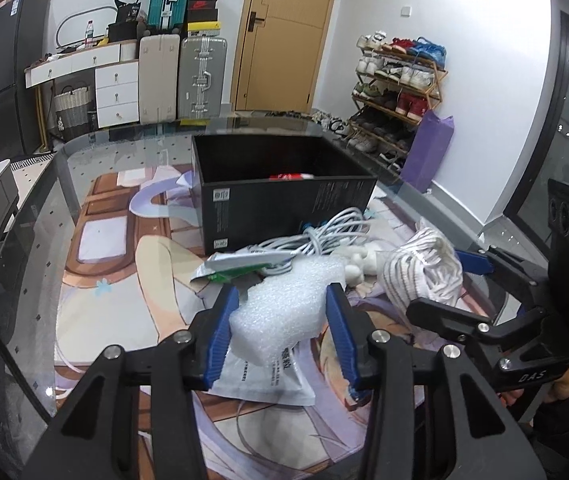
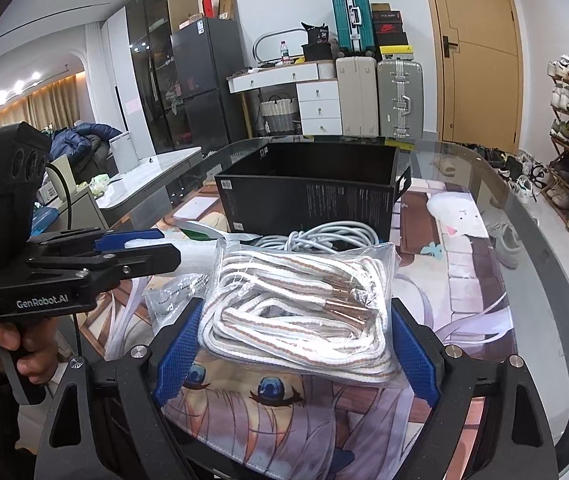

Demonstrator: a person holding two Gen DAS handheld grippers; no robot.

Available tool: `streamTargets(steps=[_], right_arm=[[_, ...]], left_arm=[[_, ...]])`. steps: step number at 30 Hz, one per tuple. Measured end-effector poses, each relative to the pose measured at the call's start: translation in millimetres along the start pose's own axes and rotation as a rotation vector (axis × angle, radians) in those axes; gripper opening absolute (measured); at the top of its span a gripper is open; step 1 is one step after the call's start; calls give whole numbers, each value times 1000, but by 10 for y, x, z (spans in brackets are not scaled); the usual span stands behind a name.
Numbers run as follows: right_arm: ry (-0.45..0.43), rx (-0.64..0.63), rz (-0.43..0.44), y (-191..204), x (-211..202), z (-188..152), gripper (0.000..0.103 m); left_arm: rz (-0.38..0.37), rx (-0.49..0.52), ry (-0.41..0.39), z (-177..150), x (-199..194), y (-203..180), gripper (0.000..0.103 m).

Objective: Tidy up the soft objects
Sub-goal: 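Grasp the bubble-wrap roll with the left gripper while the right holds the cord bag, then carry the bubble-wrap and cord bag over the black box with both tools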

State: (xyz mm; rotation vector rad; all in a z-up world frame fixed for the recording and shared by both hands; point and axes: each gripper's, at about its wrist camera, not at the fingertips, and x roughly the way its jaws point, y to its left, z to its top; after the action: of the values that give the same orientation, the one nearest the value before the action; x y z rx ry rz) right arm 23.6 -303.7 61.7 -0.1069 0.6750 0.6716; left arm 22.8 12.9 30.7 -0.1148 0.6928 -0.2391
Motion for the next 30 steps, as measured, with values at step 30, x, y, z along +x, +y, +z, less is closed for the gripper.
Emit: streamTargets(steps=[30], right_arm=[[-6, 21, -15, -99, -65, 4, 89]], left_arm=[[-5, 61, 57, -197, 214, -177, 38]])
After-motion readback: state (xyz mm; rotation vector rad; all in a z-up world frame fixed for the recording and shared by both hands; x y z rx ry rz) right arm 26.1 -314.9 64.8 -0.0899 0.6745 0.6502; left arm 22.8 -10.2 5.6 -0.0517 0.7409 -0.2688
